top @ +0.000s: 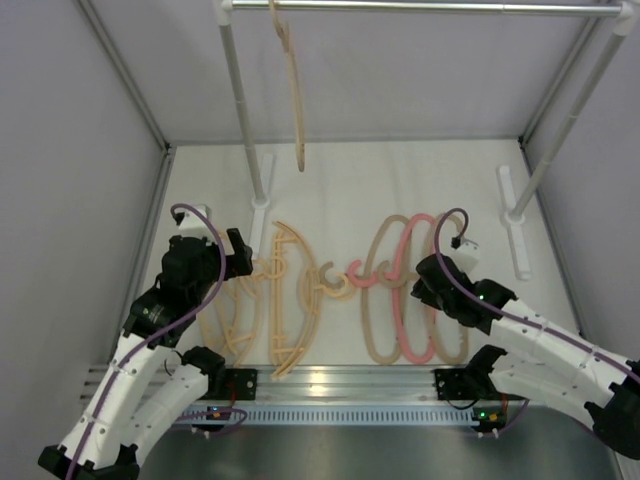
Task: Organize the hangers
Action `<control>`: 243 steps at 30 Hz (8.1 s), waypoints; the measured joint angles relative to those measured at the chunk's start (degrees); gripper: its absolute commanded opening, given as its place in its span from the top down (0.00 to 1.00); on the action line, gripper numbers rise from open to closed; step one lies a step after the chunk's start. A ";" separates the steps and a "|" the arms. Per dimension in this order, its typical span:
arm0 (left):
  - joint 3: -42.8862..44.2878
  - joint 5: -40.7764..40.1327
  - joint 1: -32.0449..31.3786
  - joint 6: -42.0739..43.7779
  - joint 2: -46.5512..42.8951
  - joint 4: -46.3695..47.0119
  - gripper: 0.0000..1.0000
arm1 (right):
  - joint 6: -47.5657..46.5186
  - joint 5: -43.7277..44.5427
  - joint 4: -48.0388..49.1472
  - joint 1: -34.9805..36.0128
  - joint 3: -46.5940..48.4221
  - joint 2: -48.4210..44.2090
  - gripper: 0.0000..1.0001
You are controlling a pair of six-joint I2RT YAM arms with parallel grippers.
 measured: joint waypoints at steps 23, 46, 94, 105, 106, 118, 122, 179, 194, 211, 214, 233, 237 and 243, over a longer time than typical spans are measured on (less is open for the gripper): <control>0.00 0.02 0.00 -0.02 0.00 0.00 0.02 | 1.81 1.90 2.69 0.00 -5.11 11.98 0.58; 0.00 0.22 0.00 -0.02 0.66 0.00 0.02 | -2.38 -0.07 7.98 0.00 -6.86 13.00 0.80; 0.00 0.22 -0.04 -0.02 0.74 0.00 0.02 | -6.97 -8.15 -0.13 -0.02 16.46 0.11 1.00; 0.00 0.22 -0.04 -0.04 0.76 0.00 0.02 | -10.27 -19.71 12.04 -3.82 37.46 15.17 1.00; 0.00 0.22 -0.04 -0.04 0.76 0.00 0.02 | -10.23 -21.75 13.51 -4.98 39.10 16.33 1.00; 0.00 0.22 -0.04 -0.02 1.29 0.00 0.02 | -5.73 -37.22 30.97 -8.41 54.97 31.82 1.00; 0.00 0.22 -0.04 -0.04 1.51 0.00 0.02 | -3.41 -39.95 35.63 -8.41 56.00 34.97 1.00; 0.00 0.22 -0.11 -0.04 1.51 0.00 0.02 | 5.70 -39.47 45.92 -7.48 82.73 60.59 0.62; 0.00 0.22 -0.11 -0.04 1.51 0.00 0.02 | -0.48 -37.27 42.84 -6.97 74.34 51.49 0.43; 0.02 1.33 -0.61 -0.11 0.15 -0.02 0.02 | -15.96 -15.17 17.92 -0.07 33.09 20.70 0.55; 0.02 1.88 -0.70 -0.15 -0.17 -0.04 0.02 | -14.93 -11.32 13.75 1.68 20.48 19.41 0.57; 0.04 4.55 -0.81 -0.96 -0.90 -0.55 0.02 | -10.60 -1.09 7.67 9.11 9.92 25.07 0.58; 0.04 4.31 -0.85 -1.14 -1.09 -0.55 0.02 | -10.75 -0.79 8.04 9.11 9.99 26.95 0.58; 0.04 4.02 -0.85 -1.27 -1.38 -0.52 0.02 | -10.84 -0.96 9.81 9.11 9.99 31.54 0.59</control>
